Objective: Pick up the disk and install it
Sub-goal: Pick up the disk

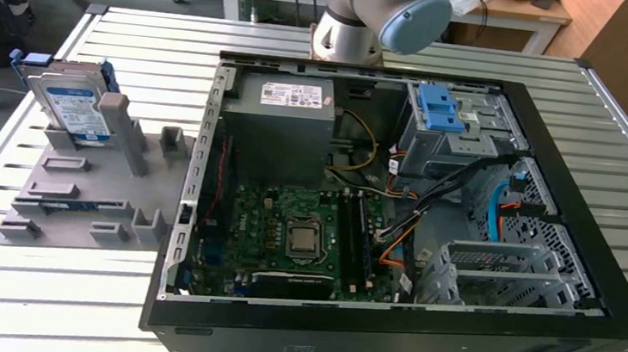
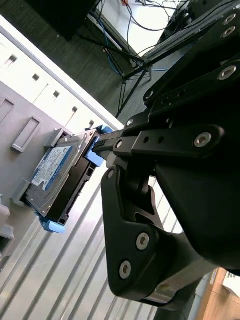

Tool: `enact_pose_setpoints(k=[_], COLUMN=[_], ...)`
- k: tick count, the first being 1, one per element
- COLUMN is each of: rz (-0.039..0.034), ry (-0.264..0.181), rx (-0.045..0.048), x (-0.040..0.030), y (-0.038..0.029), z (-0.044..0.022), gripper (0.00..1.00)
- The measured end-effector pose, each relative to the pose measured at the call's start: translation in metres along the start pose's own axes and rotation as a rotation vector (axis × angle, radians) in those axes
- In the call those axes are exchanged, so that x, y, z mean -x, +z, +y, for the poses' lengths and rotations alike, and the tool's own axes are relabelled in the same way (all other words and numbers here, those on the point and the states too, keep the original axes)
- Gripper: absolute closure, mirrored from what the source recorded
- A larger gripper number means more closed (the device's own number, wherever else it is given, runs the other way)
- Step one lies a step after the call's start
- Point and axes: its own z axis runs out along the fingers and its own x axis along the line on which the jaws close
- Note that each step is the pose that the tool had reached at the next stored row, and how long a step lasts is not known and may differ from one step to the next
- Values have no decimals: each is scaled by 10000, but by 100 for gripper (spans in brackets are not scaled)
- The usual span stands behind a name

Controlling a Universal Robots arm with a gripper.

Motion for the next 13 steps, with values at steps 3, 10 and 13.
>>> enact_pose_setpoints(k=[3,10,13], rz=[12,42,54], ry=[-276,-988,-1274], rx=[-4,-13,-16], x=[0,0,0], y=[0,0,0], z=[0,0,0], gripper=[89,89,89])
